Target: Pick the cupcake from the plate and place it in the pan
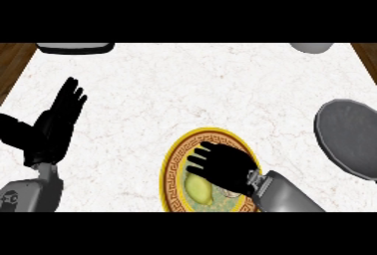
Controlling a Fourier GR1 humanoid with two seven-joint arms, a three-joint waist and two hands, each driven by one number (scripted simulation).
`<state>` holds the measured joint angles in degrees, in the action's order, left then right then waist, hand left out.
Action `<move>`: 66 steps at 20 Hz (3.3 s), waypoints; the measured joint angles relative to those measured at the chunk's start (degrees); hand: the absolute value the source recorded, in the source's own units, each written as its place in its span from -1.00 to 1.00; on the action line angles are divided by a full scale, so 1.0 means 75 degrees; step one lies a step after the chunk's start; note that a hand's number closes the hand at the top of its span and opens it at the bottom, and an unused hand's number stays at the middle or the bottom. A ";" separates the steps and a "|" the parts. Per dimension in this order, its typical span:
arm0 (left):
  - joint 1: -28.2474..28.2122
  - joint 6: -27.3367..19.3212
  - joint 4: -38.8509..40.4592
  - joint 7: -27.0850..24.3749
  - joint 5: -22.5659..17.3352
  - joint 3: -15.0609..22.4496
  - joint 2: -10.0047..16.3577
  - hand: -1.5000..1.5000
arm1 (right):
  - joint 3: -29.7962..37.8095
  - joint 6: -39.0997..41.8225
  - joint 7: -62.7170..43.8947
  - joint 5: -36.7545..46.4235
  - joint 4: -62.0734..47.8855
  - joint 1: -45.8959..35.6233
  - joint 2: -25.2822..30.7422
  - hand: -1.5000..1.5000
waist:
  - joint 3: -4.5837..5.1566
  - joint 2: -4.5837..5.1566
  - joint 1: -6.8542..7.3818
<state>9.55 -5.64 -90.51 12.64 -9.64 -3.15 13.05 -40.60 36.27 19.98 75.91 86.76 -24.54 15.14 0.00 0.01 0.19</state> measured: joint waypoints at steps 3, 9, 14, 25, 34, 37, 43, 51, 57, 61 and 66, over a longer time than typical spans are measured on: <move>-0.0041 0.0018 -0.0016 -0.0007 0.0033 -0.0031 -0.0079 0.00 | -0.0057 -0.0046 0.0094 0.0200 -0.0156 0.0119 -0.0169 1.00 | 0.0000 -0.0008 0.0000; 0.0050 0.0142 0.0007 0.0057 0.0066 -0.0162 -0.0045 0.00 | -0.0067 -0.0720 0.0635 0.0455 -0.0697 0.0068 -0.0538 1.00 | -0.0004 -0.0031 0.0011; 0.0199 0.0058 0.0121 0.0111 0.0208 -0.0144 -0.0196 0.00 | 0.0184 -0.1125 0.1054 0.0545 -0.1042 0.0064 -0.0787 1.00 | 0.0000 -0.0052 0.0002; -0.0251 0.0000 -0.0258 0.0184 0.0317 -0.0303 -0.0216 0.00 | 0.1757 -0.1398 -0.0127 0.0327 0.0060 0.1500 -0.0966 1.00 | -0.0002 -0.0087 -0.0372; -0.0510 -0.0055 -0.0339 0.0134 0.0306 -0.0380 -0.0258 0.00 | 0.3202 -0.2077 -0.2572 0.0609 0.3486 0.3246 -0.1171 1.00 | 0.0009 -0.0165 -0.0619; -0.0422 -0.0030 -0.0356 0.0192 0.0321 -0.0346 -0.0237 0.00 | 0.3208 -0.1722 -0.3083 0.0750 0.5081 0.3547 -0.1228 1.00 | 0.0011 -0.0134 -0.0494; -0.0273 -0.0023 -0.0349 0.0209 0.0448 -0.0109 -0.0406 0.00 | 0.3461 -0.0301 -0.3921 0.0763 0.7077 0.3670 -0.1414 1.00 | 0.0009 -0.0053 -0.0205; -0.0183 0.0170 -0.0120 -0.0001 0.0401 -0.0174 -0.0403 0.00 | 0.5845 -0.0085 -0.3699 0.0319 0.6757 0.2758 -0.1696 1.00 | -0.0002 -0.0005 -0.0074; -0.0135 0.0188 -0.0214 0.0101 0.0377 -0.0203 -0.0404 0.00 | 0.8435 -0.0573 -0.2752 -0.1525 0.5511 0.2049 -0.1052 1.00 | -0.0008 0.0000 -0.0058; -0.0187 0.0218 -0.0243 0.0095 0.0397 -0.0216 -0.0403 0.00 | 0.9492 -0.1232 -0.2071 -0.2229 0.3975 0.1643 -0.0388 1.00 | -0.0008 0.0007 -0.0025; -0.0243 0.0295 -0.0358 0.0158 0.0353 -0.0249 -0.0389 0.00 | 1.0083 -0.2188 -0.0953 -0.2673 0.1798 0.1315 0.0387 1.00 | -0.0006 0.0016 0.0025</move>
<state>7.73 -3.43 -93.19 13.82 -6.99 -5.01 10.13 35.02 19.86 12.83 55.86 100.24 -14.68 18.04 -0.05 0.13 0.38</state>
